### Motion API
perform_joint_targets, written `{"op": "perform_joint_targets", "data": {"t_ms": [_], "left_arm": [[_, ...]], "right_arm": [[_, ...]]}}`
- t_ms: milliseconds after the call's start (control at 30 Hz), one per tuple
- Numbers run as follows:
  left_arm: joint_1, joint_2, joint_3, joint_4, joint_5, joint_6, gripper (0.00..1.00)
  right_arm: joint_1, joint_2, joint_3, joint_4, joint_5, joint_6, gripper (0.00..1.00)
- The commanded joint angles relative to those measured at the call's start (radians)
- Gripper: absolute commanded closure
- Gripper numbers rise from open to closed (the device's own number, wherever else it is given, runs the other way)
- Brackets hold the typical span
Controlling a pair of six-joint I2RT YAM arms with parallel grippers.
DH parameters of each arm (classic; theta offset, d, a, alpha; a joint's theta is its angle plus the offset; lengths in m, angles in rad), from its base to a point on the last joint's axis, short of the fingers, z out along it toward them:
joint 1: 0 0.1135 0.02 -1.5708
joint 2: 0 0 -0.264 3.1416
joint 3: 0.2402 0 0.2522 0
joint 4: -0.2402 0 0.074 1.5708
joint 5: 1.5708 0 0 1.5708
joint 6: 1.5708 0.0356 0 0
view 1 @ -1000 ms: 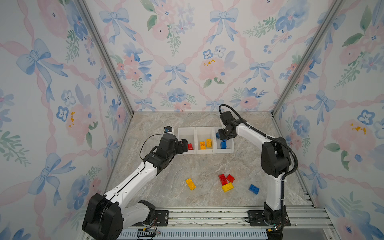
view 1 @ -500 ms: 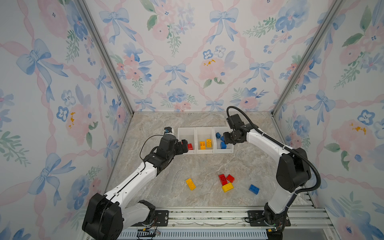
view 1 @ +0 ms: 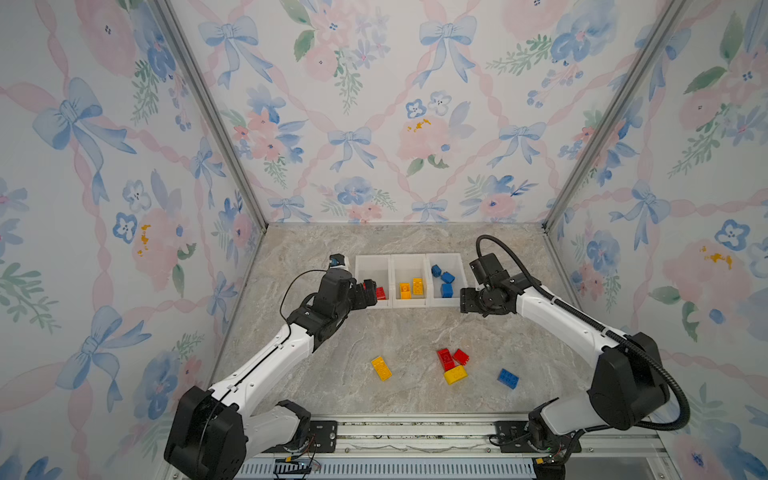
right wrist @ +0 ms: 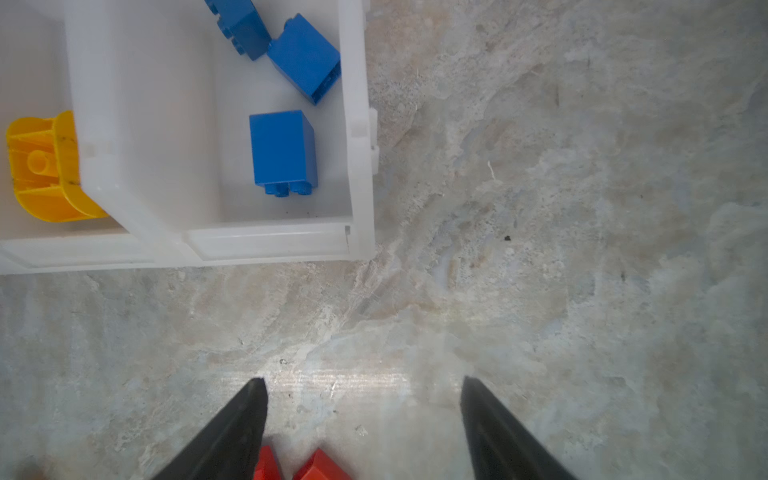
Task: Sort the legos into containers by color
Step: 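Withdraw the open right gripper from the far-end bin toward the loose blue brick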
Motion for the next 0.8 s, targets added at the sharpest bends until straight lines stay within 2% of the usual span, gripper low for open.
{"op": "perform_joint_targets", "data": {"t_ms": [0, 167, 333, 400, 767], "left_arm": [[0.003, -0.013, -0.001, 0.005, 0.017, 0.014, 0.02], [0.004, -0.004, -0.001, 0.005, 0.026, 0.021, 0.02], [0.004, -0.001, 0.002, 0.005, 0.029, 0.027, 0.02], [0.004, 0.002, 0.002, 0.004, 0.03, 0.028, 0.02], [0.005, 0.017, 0.018, 0.005, 0.047, 0.04, 0.02]], "right_arm": [[0.006, -0.053, -0.063, -0.016, -0.002, 0.071, 0.21], [-0.015, -0.114, -0.133, -0.046, 0.0, 0.105, 0.13], [-0.037, -0.171, -0.196, -0.08, 0.0, 0.16, 0.0], [-0.04, -0.19, -0.228, -0.088, -0.007, 0.199, 0.03], [-0.08, -0.285, -0.407, -0.107, -0.057, 0.373, 0.03]]}}
